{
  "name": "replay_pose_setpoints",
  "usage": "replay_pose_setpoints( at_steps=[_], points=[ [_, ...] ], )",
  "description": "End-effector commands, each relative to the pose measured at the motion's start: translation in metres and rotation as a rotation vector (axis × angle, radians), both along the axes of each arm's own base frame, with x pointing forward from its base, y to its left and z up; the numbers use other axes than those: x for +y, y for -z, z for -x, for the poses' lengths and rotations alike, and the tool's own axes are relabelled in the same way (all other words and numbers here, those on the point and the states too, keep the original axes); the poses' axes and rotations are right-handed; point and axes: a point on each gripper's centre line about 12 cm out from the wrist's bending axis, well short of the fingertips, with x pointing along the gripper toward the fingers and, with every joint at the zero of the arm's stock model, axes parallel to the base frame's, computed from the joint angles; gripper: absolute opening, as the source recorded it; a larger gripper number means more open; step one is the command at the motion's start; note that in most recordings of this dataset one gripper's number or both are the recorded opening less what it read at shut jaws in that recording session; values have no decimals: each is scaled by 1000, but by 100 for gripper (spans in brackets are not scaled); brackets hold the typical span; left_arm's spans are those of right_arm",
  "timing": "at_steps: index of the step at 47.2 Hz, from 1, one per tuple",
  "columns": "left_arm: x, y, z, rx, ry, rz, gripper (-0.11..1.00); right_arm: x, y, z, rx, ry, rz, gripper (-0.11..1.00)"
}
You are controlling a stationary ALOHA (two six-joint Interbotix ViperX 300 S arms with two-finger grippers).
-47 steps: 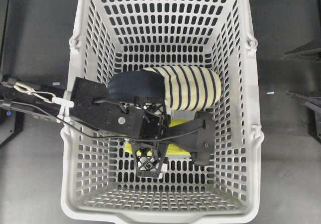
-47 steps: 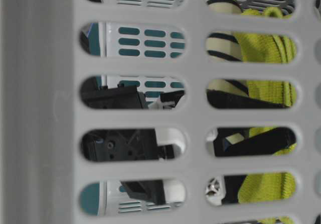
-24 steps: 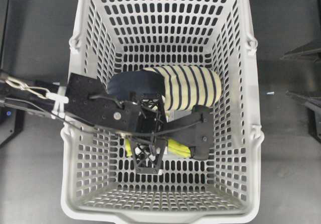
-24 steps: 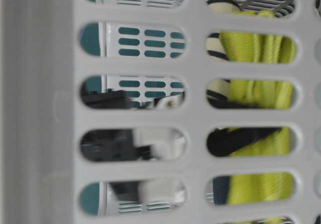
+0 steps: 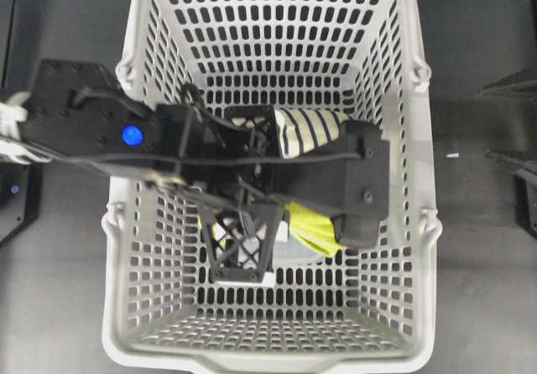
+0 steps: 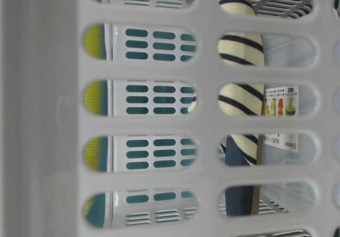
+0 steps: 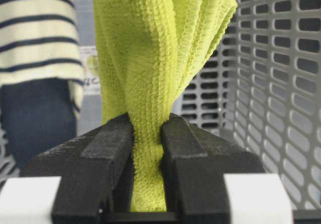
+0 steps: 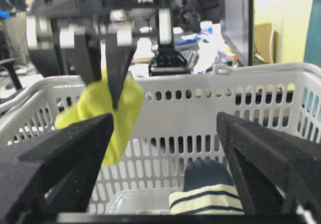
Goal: Pick up the yellow cloth from the shopping basket with the left arm.
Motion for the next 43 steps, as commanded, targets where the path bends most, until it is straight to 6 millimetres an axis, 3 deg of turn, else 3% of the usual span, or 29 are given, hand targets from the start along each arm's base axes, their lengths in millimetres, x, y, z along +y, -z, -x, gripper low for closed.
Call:
replay_pose_setpoints(
  at_steps=[1, 43],
  points=[
    [6, -24, 5, -55, -13, 6, 12, 0, -2, -1, -5, 0, -3, 79],
    [17, -22, 3, -50, -42, 6, 12, 0, 2, -1, 3, 2, -3, 79]
  ],
)
